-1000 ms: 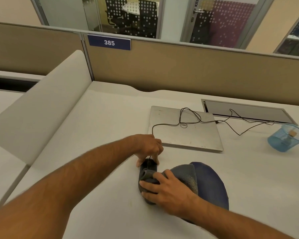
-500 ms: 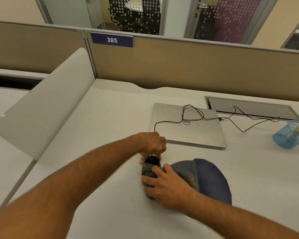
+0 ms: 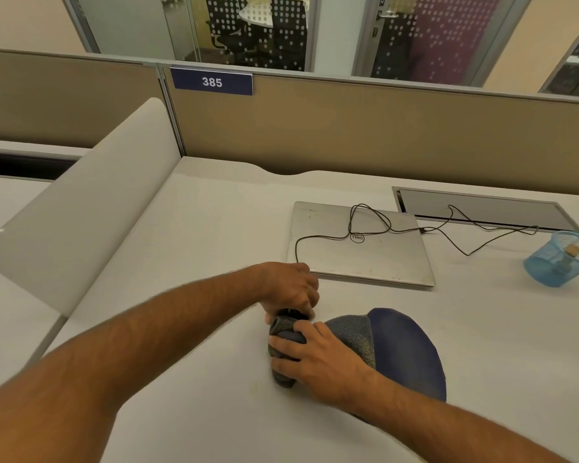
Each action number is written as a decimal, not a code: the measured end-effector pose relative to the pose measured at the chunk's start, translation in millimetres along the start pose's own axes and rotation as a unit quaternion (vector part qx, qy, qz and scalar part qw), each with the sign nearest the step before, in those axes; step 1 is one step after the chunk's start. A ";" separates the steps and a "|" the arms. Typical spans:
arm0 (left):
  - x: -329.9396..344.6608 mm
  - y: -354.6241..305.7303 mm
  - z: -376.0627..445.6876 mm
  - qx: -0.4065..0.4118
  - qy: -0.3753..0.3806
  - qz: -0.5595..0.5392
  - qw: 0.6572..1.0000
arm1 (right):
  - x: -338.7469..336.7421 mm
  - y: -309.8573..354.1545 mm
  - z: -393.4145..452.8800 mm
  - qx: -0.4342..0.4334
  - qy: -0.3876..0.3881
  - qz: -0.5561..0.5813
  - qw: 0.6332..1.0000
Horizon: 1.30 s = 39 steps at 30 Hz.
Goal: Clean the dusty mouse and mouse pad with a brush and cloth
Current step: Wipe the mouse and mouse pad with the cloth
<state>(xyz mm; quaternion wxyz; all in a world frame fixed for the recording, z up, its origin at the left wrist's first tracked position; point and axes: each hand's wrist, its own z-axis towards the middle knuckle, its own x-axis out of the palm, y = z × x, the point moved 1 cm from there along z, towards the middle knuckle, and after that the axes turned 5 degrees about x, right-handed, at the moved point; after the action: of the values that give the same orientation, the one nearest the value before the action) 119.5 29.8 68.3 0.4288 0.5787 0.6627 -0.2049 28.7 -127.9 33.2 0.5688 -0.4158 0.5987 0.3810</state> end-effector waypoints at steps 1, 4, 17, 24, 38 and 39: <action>-0.4 0.5 0.6 0.005 0.000 -0.003 1.000 | 0.3 1.0 1.9 0.006 -0.003 0.008 1.000; -2.0 3.8 0.8 0.016 0.003 -0.009 1.000 | 1.0 5.8 8.3 0.020 -0.007 0.021 1.000; 0.8 9.0 4.1 0.027 0.003 -0.014 1.000 | 1.0 12.5 -6.4 -0.073 0.044 -0.001 0.996; 1.0 7.3 5.4 0.009 -0.004 -0.018 1.000 | -10.6 -11.4 10.5 0.070 -0.022 0.061 0.995; -3.9 6.2 2.4 -0.003 0.009 -0.052 0.999 | -11.9 -20.3 -15.6 0.064 -0.016 0.058 0.996; -4.6 5.7 2.0 0.000 0.005 -0.047 0.999 | -9.0 -13.8 -19.7 0.037 -0.002 0.052 0.998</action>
<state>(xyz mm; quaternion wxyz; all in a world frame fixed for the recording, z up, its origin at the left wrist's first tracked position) 125.3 26.9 72.2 0.4155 0.5478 0.6913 -0.2225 34.4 -150.7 43.7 0.5643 -0.3625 0.6321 0.3881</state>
